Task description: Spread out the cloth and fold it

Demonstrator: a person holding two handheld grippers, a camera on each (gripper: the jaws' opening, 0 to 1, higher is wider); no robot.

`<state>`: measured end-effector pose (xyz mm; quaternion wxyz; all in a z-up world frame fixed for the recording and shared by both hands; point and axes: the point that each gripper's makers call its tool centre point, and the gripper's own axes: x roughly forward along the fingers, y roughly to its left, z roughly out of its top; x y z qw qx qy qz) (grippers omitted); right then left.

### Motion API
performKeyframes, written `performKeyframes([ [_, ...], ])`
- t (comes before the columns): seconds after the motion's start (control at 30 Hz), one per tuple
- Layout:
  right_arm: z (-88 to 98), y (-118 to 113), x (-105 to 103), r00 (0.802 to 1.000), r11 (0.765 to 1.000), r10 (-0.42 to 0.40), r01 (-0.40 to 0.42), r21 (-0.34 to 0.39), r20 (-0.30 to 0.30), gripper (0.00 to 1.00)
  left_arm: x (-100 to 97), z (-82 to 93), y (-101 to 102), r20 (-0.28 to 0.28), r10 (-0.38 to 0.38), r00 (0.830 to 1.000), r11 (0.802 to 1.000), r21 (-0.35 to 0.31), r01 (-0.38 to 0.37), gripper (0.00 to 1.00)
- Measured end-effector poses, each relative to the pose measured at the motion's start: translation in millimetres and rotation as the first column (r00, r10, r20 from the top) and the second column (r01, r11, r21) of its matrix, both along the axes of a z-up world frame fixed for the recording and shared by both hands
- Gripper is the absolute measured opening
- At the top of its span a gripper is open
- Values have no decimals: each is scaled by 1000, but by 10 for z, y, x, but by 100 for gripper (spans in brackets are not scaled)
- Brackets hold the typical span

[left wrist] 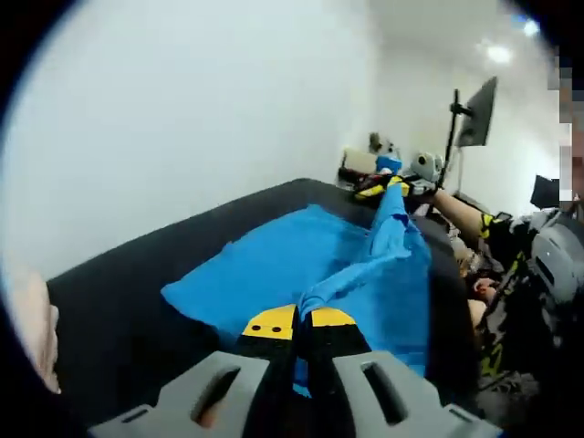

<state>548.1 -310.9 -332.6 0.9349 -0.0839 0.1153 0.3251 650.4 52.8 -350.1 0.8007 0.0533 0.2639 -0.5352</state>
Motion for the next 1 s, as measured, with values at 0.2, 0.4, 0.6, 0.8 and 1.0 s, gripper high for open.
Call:
performKeyframes([
  [0.2, -475, -182, 596, 993, 997, -40, 46, 57, -113, 1, 537, -461, -228, -47, 14, 999, 1000, 11, -13, 0],
  [0.4, -710, -360, 1067, 982, 990, -112, 123, 65, -153, 2, 921, -732, -270, -148, 72, 986, 995, -51, -80, 0],
  [0.6, -823, -420, 1228, 970, 971, -198, 214, 110, -140, 14, 1092, -692, -266, -50, 119, 992, 981, -147, -125, 12],
  [0.8, -410, -454, 1247, 976, 973, -202, 210, -99, 87, 25, 1098, 23, -182, 107, 178, 978, 935, -328, -135, 18],
  [1.0, -317, -191, 1201, 984, 960, -64, 107, -260, 168, 17, 314, -240, -938, 172, -219, 961, 966, -100, 238, 20],
])
